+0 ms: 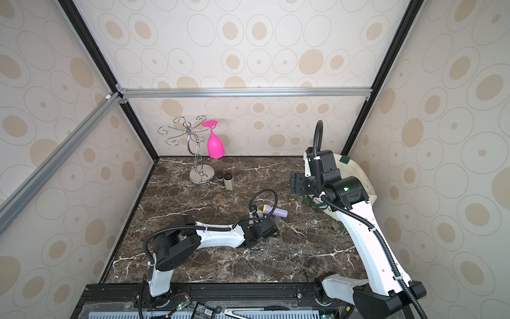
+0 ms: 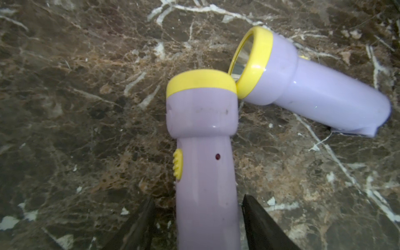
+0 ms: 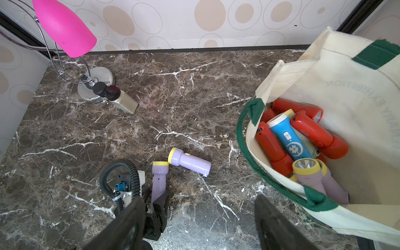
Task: Put the flashlights into the tote bags
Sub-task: Pick up the flashlight from the center of the board.
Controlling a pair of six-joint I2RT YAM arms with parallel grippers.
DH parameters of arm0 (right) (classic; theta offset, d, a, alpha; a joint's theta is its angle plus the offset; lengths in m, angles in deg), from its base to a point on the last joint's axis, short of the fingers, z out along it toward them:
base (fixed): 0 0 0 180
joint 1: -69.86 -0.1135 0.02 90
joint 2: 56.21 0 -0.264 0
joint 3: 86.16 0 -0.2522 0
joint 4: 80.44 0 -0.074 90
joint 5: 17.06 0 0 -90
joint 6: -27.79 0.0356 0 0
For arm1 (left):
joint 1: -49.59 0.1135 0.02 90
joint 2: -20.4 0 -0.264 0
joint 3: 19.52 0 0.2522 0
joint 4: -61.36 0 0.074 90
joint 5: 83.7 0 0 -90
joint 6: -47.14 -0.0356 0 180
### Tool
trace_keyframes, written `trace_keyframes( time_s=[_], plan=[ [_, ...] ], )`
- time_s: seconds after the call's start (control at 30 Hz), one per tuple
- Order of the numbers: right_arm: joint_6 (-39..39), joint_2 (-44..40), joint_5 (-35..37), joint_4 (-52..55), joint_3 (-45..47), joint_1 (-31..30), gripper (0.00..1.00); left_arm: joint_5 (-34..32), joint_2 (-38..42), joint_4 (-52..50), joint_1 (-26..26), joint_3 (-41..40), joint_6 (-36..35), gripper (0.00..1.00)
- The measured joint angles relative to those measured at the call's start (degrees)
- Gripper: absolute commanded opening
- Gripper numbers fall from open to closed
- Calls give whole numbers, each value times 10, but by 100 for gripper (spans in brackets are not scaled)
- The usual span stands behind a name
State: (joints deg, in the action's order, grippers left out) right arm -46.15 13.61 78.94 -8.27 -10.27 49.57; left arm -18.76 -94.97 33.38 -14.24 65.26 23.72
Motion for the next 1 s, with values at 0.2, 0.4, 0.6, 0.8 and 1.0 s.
trace_keyframes(
  time_s=[0.2, 0.4, 0.6, 0.8, 1.0],
  plan=[
    [2, -5, 0, 2, 2, 0, 81, -13, -7, -15, 0, 7, -5, 47],
    [4, -8, -2, 3, 6, 0, 81, -20, 16, 3, 0, -34, -2, 32],
    [10, -24, -12, 5, 37, 0, 79, -18, 54, 22, -2, -87, 2, 12],
    [21, -52, -56, 5, 97, 0, 76, 11, 130, 108, -2, -195, -10, 7],
    [31, -76, -150, -17, 166, 0, 75, 55, 257, 237, -2, -329, -67, 7]
  ],
)
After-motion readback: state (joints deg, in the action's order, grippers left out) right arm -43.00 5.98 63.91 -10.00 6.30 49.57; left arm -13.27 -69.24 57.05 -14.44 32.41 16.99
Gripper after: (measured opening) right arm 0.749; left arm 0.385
